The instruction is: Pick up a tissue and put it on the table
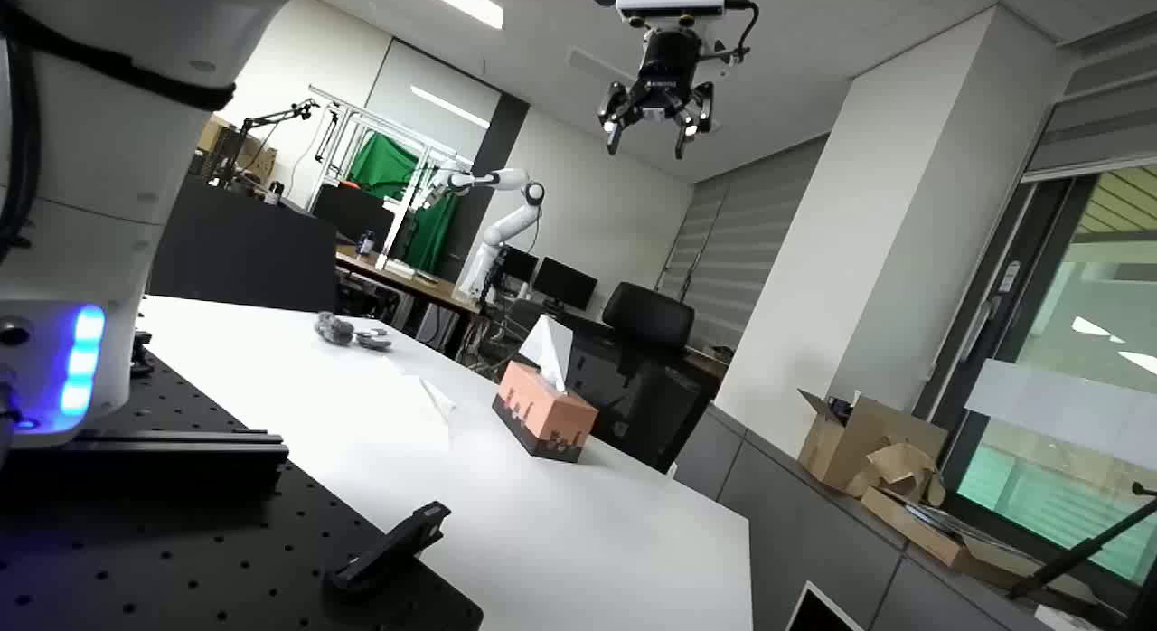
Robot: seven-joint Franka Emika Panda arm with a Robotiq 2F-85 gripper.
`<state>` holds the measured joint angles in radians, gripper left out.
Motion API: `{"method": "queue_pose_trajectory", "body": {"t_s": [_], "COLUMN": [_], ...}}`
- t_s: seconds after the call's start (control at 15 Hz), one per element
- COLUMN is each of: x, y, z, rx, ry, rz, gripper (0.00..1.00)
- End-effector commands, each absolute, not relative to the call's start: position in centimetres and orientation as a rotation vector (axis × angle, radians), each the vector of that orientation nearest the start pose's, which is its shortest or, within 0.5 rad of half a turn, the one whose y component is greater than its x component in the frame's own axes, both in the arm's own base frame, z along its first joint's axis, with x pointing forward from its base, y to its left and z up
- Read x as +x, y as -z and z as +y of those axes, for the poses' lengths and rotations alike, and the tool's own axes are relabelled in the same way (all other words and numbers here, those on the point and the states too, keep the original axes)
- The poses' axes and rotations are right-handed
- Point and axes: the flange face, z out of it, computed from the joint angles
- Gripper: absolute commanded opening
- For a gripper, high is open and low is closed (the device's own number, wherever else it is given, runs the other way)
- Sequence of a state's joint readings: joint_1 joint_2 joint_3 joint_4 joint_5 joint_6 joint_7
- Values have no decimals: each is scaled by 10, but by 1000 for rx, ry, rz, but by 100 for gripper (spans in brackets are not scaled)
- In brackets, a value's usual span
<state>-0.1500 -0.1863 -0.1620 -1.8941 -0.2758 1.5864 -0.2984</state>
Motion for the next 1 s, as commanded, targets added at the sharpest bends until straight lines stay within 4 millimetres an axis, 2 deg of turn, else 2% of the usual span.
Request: {"method": "queue_pose_trajectory", "body": {"t_s": [0.0,0.73,0.93], "x": [456,456,474], "y": [-573,-574,-555], "z": [-183,-183,-187], "rx": [-3323,-3324,-3349], "ry": [-318,-316,-243], "rz": [-21,-21,53], "gripper": [100,100,100]}}
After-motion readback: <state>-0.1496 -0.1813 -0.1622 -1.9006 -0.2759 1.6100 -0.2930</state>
